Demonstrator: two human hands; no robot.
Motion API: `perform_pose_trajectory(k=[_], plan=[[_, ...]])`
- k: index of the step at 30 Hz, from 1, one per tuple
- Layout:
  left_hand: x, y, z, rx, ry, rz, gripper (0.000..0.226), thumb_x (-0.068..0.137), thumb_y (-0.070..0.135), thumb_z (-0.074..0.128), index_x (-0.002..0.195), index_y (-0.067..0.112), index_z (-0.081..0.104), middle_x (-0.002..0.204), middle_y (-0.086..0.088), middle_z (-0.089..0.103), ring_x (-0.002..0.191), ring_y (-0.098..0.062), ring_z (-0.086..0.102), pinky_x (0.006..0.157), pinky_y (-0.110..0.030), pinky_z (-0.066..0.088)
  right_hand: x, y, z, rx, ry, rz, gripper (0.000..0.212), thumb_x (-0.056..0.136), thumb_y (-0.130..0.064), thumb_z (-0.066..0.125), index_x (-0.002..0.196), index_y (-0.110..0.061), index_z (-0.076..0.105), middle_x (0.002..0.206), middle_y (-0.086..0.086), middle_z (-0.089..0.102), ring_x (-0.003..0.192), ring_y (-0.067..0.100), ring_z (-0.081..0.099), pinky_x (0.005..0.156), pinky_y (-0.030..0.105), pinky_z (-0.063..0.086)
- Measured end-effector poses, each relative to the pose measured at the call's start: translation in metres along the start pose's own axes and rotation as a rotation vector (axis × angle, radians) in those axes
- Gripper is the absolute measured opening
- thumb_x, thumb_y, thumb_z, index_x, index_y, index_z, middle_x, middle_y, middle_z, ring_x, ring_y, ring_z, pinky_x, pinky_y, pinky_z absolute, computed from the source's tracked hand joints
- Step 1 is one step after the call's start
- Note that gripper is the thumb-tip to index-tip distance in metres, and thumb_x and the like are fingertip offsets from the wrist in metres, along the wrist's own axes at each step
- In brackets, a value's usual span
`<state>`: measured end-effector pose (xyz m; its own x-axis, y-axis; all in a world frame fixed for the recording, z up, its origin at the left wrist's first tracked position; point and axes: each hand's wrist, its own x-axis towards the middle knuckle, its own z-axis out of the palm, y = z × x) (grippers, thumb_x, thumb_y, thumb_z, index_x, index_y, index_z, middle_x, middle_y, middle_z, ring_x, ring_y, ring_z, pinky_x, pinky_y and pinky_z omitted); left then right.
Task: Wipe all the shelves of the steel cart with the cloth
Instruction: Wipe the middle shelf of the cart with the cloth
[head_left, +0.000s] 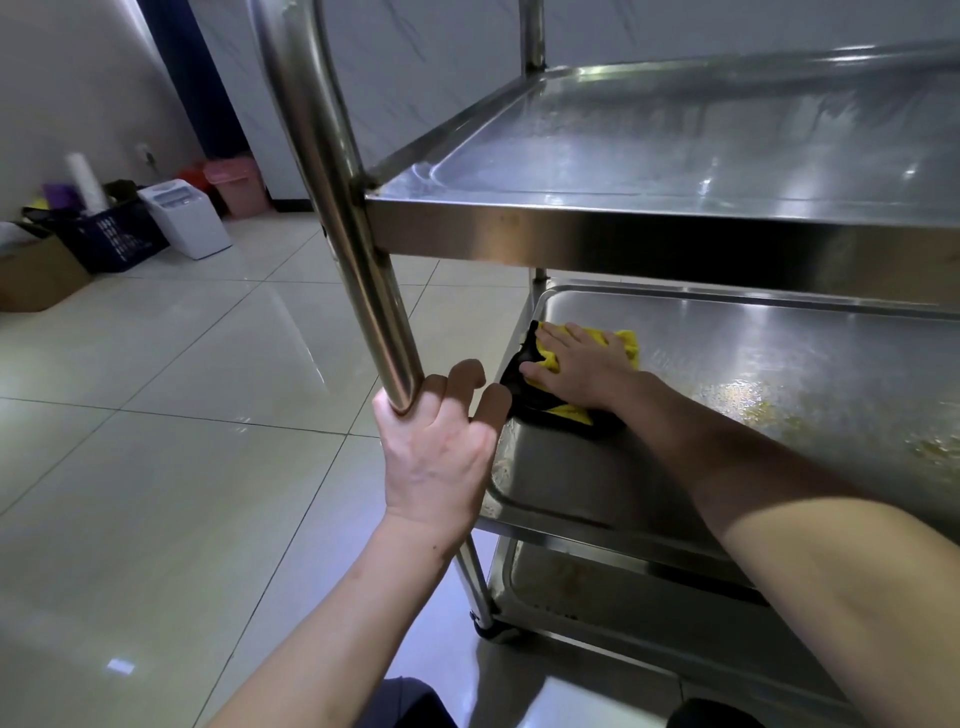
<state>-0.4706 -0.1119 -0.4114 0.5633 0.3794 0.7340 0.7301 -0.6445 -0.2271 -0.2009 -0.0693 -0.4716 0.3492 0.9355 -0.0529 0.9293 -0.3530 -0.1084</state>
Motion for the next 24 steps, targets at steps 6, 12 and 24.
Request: perform_pose_trajectory(k=[6,12,24], plan=[[0.000,0.001,0.002,0.012,0.006,-0.035,0.030,0.065,0.000,0.039,0.044,0.012,0.057,0.059,-0.002,0.018,0.059,-0.027,0.038,0.090,-0.042,0.027,-0.002,-0.003,-0.001,-0.009,-0.019,-0.020,0.077,0.099,-0.076,0.022,0.166,-0.037,0.016,0.174,-0.016,0.007,0.161,0.016,0.004,0.126,0.061,0.006],[-0.002,0.003,0.012,-0.093,0.032,-0.064,0.035,0.074,0.006,0.029,0.058,0.023,0.056,0.063,0.009,0.005,0.078,-0.015,-0.001,0.098,-0.036,0.021,-0.016,-0.011,0.002,-0.021,-0.015,-0.063,0.074,0.101,-0.074,0.022,0.166,-0.037,0.015,0.174,-0.015,0.007,0.161,0.016,0.004,0.126,0.061,0.006],[-0.004,0.002,-0.014,0.042,-0.167,-0.094,0.024,0.052,0.003,0.064,0.040,0.021,0.054,0.058,0.005,0.008,0.061,-0.022,0.034,0.096,-0.040,0.026,-0.086,-0.035,0.014,-0.013,-0.059,-0.195,0.074,0.101,-0.075,0.021,0.165,-0.040,0.010,0.173,-0.017,0.000,0.160,0.012,-0.004,0.127,0.057,-0.001]])
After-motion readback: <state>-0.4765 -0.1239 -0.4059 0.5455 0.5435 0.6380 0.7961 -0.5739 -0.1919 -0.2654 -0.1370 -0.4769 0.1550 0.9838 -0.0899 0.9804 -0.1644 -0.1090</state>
